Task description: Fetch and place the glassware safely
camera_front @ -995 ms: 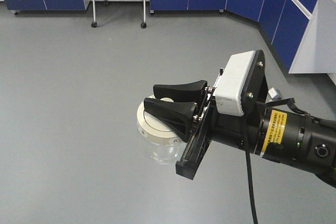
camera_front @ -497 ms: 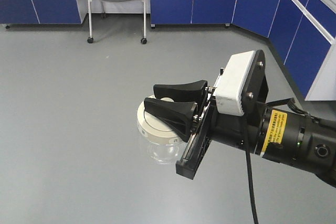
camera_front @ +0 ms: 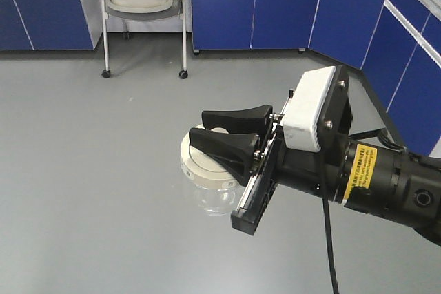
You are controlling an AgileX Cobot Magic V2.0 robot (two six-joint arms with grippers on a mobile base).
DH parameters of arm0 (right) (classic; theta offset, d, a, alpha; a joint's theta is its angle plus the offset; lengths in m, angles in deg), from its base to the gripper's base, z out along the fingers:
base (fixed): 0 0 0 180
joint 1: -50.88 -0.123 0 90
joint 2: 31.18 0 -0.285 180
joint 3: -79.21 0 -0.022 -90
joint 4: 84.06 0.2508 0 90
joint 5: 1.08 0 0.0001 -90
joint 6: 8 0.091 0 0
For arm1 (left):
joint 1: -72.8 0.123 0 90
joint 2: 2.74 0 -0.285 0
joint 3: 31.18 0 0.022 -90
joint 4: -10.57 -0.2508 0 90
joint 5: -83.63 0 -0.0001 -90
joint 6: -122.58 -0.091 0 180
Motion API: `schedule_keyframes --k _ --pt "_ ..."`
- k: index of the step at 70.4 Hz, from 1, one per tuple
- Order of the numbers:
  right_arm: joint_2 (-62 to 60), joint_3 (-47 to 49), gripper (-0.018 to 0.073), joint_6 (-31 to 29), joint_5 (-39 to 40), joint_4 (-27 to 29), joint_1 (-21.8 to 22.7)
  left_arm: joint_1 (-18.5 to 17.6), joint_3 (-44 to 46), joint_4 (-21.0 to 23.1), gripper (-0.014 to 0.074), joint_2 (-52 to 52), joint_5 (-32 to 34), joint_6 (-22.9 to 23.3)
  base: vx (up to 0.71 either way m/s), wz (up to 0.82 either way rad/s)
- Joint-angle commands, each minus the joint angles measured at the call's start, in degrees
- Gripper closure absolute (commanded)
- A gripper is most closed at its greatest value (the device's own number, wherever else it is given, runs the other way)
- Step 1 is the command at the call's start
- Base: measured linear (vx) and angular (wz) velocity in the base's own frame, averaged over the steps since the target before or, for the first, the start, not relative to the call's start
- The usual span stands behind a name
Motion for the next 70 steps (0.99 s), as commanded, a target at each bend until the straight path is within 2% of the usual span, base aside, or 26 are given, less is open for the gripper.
schedule_keyframes --k 1,70 --pt "-1.7 1.7 0.0563 0.0 3.7 2.7 -0.1 0.1 1.7 0.5 0.0603 -0.7 4.1 0.3 0.48 0.01" --pt "-1.7 1.7 0.0563 0.0 3.7 2.6 -0.1 0.1 1.7 0.5 0.0603 -0.7 4.1 0.3 0.46 -0.02"
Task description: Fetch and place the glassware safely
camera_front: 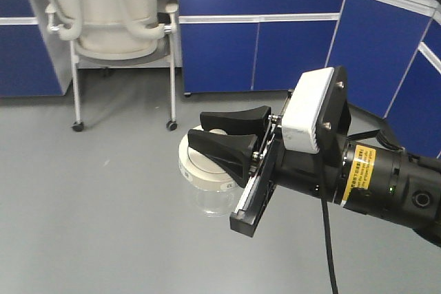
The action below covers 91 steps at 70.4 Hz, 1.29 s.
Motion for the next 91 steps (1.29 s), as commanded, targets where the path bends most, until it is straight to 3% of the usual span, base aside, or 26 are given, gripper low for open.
schedule_keyframes --k 1,91 --pt "-1.7 1.7 0.0563 -0.1 3.7 2.6 0.1 0.1 1.7 0.5 0.0603 -0.7 4.1 0.3 0.38 -0.26" --pt "-1.7 1.7 0.0563 -0.1 3.7 2.6 0.1 0.1 1.7 0.5 0.0603 -0.7 4.1 0.3 0.25 -0.63"
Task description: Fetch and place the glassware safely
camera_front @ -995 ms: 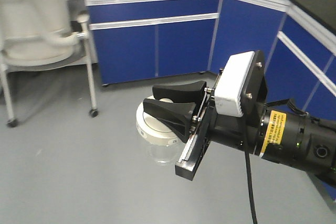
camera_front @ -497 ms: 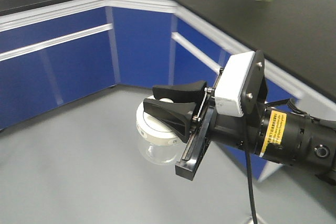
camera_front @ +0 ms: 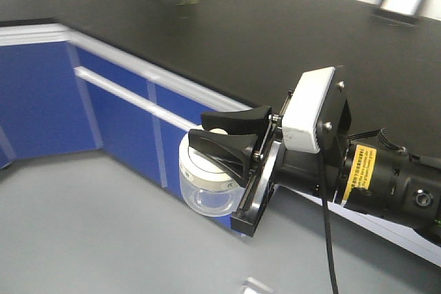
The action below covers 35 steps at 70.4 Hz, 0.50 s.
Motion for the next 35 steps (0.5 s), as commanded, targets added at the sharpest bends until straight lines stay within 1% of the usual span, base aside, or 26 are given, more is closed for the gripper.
schedule_keyframes --k 1,35 --pt "-1.7 1.7 0.0563 -0.1 3.7 2.6 0.1 0.1 1.7 0.5 0.0603 -0.7 4.1 0.3 0.17 -0.67" --pt "-1.7 1.7 0.0563 -0.1 3.7 2.7 0.1 0.1 1.7 0.5 0.0603 -0.7 4.1 0.3 0.16 -0.61"
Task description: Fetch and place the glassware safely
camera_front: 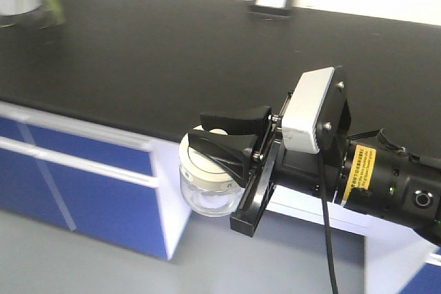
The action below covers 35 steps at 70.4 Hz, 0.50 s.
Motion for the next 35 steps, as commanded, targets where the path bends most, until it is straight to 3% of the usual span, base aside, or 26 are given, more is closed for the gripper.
schedule_keyframes --k 1,35 --pt "-1.7 1.7 0.0563 -0.1 3.7 2.7 0.1 0.1 1.7 0.5 0.0603 -0.7 4.1 0.3 0.15 -0.56" --pt "-1.7 1.7 0.0563 -0.1 3.7 2.7 0.1 0.1 1.7 0.5 0.0603 -0.7 4.1 0.3 0.14 -0.44"
